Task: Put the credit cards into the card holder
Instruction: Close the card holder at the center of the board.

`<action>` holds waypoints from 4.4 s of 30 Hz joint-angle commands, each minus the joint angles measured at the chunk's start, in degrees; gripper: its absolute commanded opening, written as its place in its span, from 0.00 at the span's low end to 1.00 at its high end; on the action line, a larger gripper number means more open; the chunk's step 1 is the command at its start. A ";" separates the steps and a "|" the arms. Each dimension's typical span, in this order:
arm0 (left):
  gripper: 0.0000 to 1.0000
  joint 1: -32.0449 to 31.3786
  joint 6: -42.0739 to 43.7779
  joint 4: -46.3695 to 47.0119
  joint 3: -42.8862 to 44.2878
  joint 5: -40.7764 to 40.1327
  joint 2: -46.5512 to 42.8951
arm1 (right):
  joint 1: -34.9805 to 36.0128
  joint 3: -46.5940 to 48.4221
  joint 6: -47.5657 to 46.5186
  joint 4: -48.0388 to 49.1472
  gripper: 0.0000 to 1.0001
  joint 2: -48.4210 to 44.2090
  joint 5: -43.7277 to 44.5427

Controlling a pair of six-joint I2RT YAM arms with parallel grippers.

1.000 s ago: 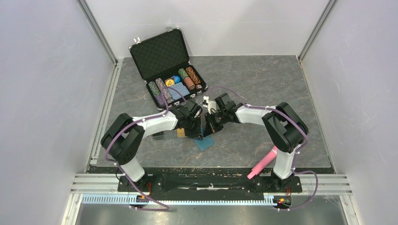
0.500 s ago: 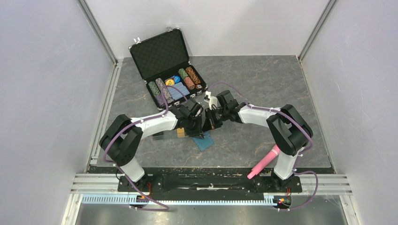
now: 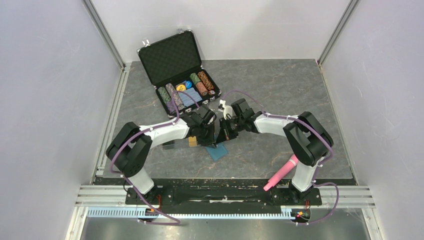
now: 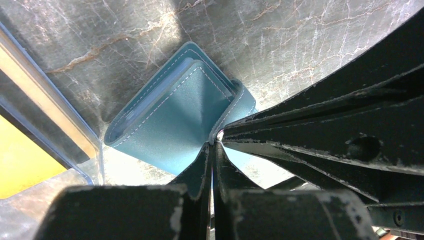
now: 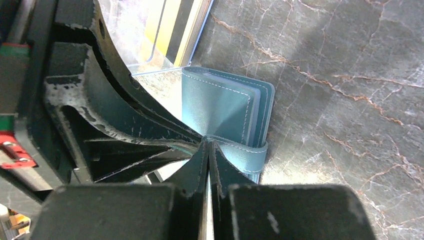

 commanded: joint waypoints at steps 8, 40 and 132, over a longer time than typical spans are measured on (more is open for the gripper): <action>0.02 -0.15 -0.27 0.33 1.61 -0.58 1.80 | 0.11 -0.62 -1.00 0.63 0.00 0.64 -0.97; 0.02 -0.06 -1.58 2.15 -2.12 -1.60 2.27 | 4.82 6.25 -11.58 -16.55 0.00 9.10 13.28; 0.02 -0.50 -1.73 6.49 -3.19 0.76 -3.10 | 2.54 4.88 -5.23 -7.80 0.19 -2.14 5.03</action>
